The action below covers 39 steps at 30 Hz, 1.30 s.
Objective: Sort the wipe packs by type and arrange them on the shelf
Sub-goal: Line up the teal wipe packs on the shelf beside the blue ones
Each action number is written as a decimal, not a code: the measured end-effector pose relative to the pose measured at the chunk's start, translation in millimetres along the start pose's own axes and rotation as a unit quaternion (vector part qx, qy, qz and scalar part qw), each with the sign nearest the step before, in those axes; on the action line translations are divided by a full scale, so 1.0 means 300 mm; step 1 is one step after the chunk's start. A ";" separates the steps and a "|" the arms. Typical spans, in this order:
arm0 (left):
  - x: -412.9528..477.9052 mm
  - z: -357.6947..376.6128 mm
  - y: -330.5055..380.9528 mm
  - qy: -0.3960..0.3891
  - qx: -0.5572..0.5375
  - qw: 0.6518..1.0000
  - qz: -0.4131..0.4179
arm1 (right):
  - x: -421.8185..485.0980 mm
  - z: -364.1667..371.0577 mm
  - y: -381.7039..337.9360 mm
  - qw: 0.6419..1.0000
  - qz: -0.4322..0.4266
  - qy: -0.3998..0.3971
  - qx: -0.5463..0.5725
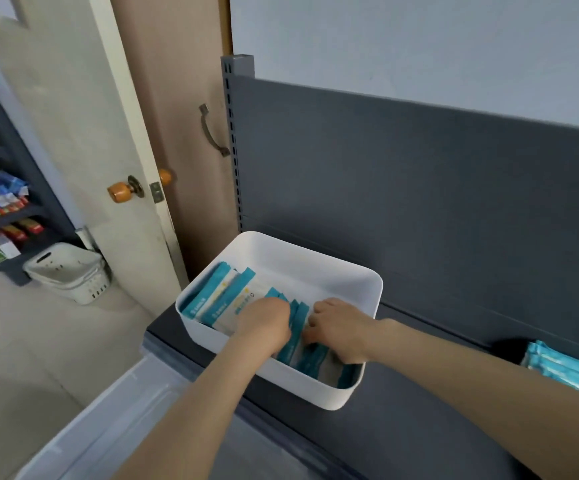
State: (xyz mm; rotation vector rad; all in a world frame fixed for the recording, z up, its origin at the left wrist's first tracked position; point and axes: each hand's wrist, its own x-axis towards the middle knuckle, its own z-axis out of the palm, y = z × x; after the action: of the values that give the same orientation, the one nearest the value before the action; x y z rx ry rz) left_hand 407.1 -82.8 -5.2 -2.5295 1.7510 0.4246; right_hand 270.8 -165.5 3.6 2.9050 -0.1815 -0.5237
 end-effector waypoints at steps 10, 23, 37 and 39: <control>0.047 0.008 0.050 -0.071 0.002 0.997 -0.016 | -0.105 -0.069 0.055 0.987 0.068 0.097 0.112; 0.000 0.036 0.212 -0.058 0.024 0.998 -0.019 | -0.703 0.000 0.074 0.901 0.285 0.274 0.177; -0.319 -0.185 0.648 0.218 -0.126 0.966 0.060 | -1.191 0.307 -0.171 0.872 0.382 0.051 0.303; -0.358 -0.099 0.706 0.186 -0.136 0.970 0.080 | -1.222 0.357 -0.219 0.875 0.368 0.020 0.313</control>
State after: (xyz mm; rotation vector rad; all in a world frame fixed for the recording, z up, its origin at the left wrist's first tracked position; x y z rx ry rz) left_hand 182.3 -67.1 75.9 -2.8153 2.1725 0.2156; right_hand -102.6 -62.7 14.0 3.0356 -1.6381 -0.2879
